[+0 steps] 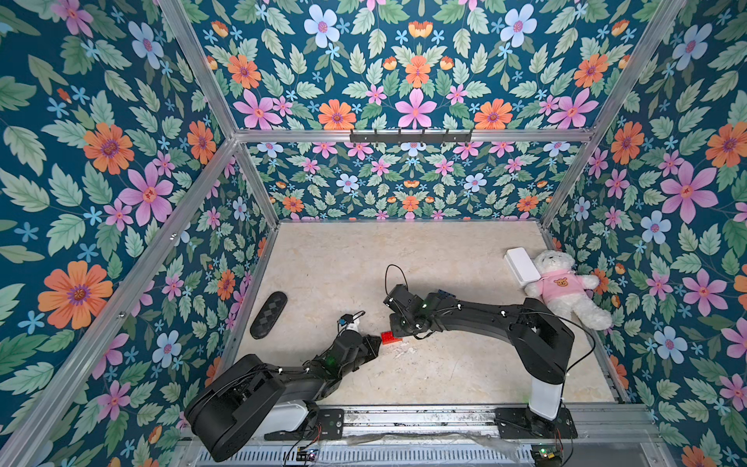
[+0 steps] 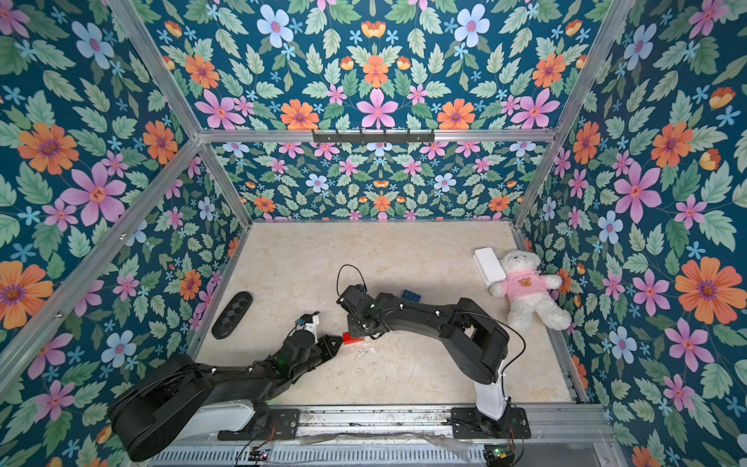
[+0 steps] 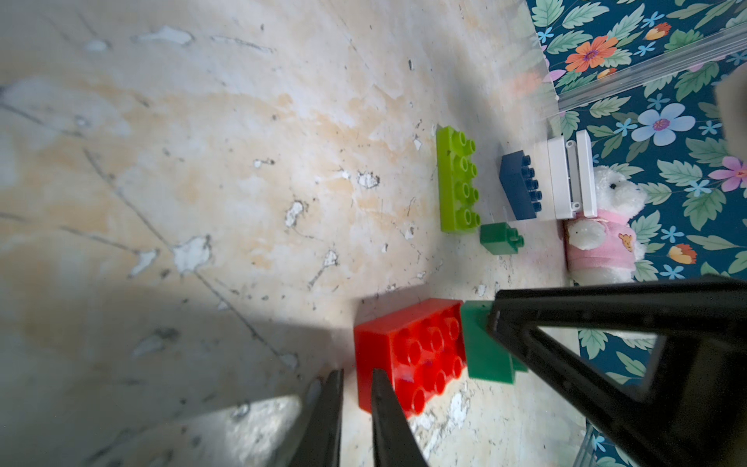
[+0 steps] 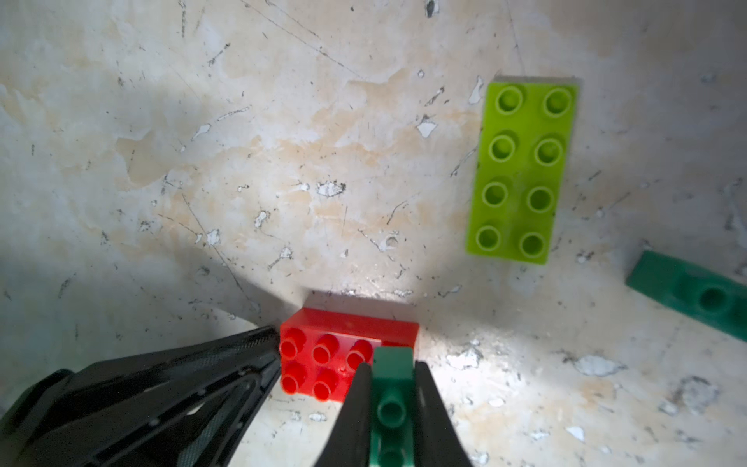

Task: Assemble the number 5 with lego
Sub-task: Assemble the lego brick with the lego brick.

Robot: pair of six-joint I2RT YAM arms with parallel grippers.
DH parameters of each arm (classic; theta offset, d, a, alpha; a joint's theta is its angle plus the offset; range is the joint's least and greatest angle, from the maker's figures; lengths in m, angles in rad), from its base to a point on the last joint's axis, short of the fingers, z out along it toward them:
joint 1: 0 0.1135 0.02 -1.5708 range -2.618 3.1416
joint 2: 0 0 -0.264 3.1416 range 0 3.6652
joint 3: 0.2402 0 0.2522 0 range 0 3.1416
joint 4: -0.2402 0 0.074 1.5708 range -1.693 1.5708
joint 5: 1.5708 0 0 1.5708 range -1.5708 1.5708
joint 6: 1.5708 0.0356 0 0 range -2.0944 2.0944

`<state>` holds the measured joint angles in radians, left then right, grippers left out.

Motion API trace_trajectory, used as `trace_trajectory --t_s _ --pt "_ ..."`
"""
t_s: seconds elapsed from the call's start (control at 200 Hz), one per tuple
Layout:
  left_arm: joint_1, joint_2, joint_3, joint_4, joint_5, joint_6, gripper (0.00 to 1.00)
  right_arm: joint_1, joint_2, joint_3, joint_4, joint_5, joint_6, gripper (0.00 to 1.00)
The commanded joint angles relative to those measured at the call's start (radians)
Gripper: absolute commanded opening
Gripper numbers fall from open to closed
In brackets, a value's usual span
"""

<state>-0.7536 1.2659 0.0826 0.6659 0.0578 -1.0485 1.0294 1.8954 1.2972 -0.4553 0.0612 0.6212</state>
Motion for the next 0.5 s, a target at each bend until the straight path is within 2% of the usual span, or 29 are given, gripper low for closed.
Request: trace_trajectory --t_s 0.0,0.495 --pt "-0.002 0.012 -0.004 -0.086 0.007 0.000 0.18 0.006 0.014 0.011 -0.040 0.026 0.016 0.06" --pt "-0.015 0.029 -0.005 -0.068 0.001 -0.010 0.18 0.057 0.073 0.047 -0.088 0.109 0.055 0.03"
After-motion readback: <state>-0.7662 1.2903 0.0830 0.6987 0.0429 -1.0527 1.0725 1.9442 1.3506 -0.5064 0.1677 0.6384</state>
